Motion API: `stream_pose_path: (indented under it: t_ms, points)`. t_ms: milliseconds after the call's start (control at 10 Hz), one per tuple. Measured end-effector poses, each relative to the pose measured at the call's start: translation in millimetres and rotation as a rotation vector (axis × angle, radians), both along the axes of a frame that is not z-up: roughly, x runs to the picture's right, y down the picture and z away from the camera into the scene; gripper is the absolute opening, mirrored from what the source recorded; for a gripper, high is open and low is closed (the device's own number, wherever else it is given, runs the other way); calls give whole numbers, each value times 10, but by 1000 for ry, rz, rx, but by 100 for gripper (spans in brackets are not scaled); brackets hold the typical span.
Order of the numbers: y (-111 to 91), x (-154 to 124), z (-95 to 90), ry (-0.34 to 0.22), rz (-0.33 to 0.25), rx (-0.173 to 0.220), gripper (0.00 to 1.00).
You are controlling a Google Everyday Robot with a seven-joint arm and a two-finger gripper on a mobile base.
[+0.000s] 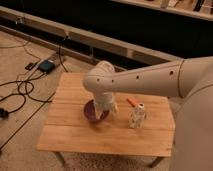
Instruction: Place the pepper on the white sponge
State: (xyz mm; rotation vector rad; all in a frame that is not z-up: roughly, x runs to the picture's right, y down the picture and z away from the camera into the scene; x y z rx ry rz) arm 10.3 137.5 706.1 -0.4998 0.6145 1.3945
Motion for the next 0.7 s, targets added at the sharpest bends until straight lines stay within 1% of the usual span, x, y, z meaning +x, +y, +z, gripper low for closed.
stream_pose_path:
  t_ms: [400, 500, 700]
  points:
    - [95, 253, -84, 25, 8, 2, 65]
    - [107, 370, -101, 15, -19, 0, 65]
    - [76, 482, -77, -19, -71, 0, 65]
